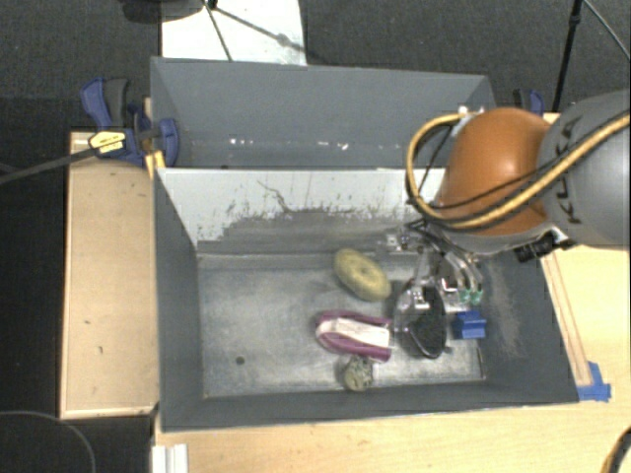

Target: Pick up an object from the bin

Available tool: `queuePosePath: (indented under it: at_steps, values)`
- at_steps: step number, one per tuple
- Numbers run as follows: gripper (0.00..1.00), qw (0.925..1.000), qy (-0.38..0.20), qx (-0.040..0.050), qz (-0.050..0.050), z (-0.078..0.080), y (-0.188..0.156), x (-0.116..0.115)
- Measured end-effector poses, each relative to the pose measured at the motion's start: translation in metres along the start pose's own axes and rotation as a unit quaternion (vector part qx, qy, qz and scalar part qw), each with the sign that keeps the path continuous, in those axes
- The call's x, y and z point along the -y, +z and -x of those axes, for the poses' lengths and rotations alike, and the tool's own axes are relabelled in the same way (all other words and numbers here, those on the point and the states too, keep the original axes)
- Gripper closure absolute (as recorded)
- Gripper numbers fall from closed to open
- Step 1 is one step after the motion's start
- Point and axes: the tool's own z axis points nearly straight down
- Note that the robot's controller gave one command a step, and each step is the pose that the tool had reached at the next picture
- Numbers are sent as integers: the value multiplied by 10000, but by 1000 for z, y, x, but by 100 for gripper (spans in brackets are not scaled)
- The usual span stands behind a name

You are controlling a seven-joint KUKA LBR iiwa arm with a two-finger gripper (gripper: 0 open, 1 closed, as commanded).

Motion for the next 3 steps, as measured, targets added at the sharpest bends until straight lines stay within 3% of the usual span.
queuePosePath:
  at_steps: [1, 2, 3]
  values:
    - [0, 9987, -519, -21, 4, -35, 94, -5]
    - [100, 9987, -509, 13, 1, -33, 90, -5]
    - [100, 9803, -1974, 16, -7, -39, -57, -8]
